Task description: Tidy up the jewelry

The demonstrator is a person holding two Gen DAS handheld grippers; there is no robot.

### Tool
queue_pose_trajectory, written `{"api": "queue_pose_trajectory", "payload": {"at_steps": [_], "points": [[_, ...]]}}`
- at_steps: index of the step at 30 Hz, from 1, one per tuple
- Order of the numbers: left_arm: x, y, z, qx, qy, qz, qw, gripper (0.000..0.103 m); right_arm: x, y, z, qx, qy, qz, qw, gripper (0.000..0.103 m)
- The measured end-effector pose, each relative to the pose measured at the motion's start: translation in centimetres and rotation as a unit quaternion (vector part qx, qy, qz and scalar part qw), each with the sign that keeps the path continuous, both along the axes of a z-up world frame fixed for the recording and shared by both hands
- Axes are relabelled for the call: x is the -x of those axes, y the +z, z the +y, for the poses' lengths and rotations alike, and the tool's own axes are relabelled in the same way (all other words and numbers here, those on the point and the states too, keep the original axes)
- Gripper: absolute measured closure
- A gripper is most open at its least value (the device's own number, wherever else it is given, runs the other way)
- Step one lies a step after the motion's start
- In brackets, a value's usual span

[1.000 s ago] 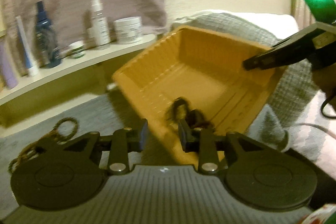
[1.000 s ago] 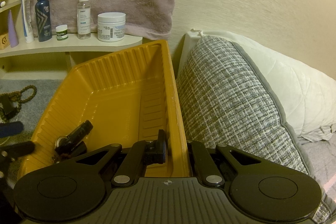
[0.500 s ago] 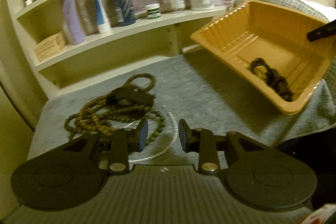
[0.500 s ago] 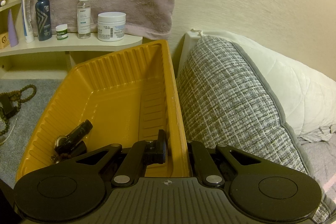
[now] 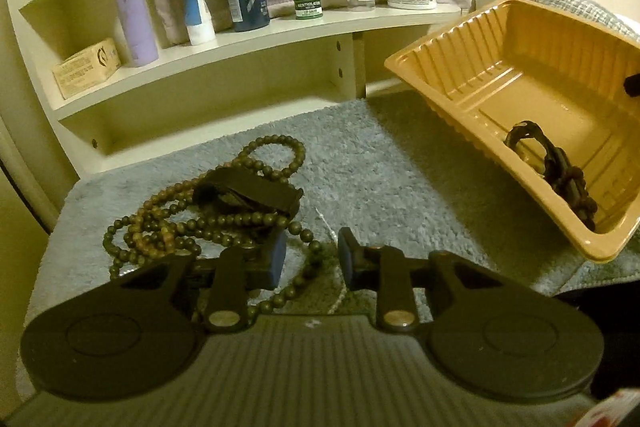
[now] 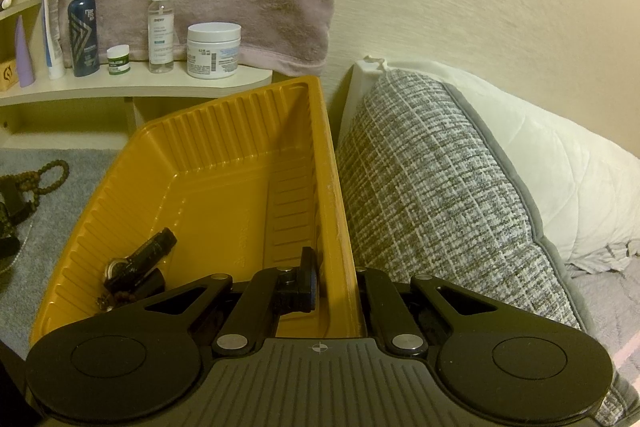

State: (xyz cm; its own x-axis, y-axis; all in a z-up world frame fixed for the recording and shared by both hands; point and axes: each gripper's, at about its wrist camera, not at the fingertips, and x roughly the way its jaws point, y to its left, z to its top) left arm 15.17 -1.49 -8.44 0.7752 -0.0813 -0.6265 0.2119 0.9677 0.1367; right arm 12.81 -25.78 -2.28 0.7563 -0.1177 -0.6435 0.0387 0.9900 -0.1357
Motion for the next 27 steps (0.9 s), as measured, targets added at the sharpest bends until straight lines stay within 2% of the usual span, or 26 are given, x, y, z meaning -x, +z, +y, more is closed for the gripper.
{"api": "queue_pose_trajectory", "payload": {"at_steps": [6,14,17,21,27], "points": [[1.3,0.1,0.2,0.004,-0.026,0.011,0.9996,0.088,0.0,0.0,0.0,-0.001,0.000,0.000,1.000,0.098],[1.2,-0.9,-1.0,-0.013,-0.049,0.030,0.9982,0.090,0.0,-0.1,-0.1,-0.001,0.000,0.000,1.000,0.098],[1.0,-0.8,-1.0,-0.012,-0.052,0.035,0.9980,0.095,0.0,-0.1,-0.2,-0.002,-0.001,0.000,1.000,0.098],[1.3,-0.8,-1.0,-0.013,-0.054,0.035,0.9979,0.101,0.0,-0.1,-0.1,-0.001,-0.001,0.000,1.000,0.098],[2.2,0.2,-0.6,0.002,-0.054,0.019,0.9983,0.102,0.0,-0.1,-0.2,-0.001,0.000,0.000,1.000,0.098]]}}
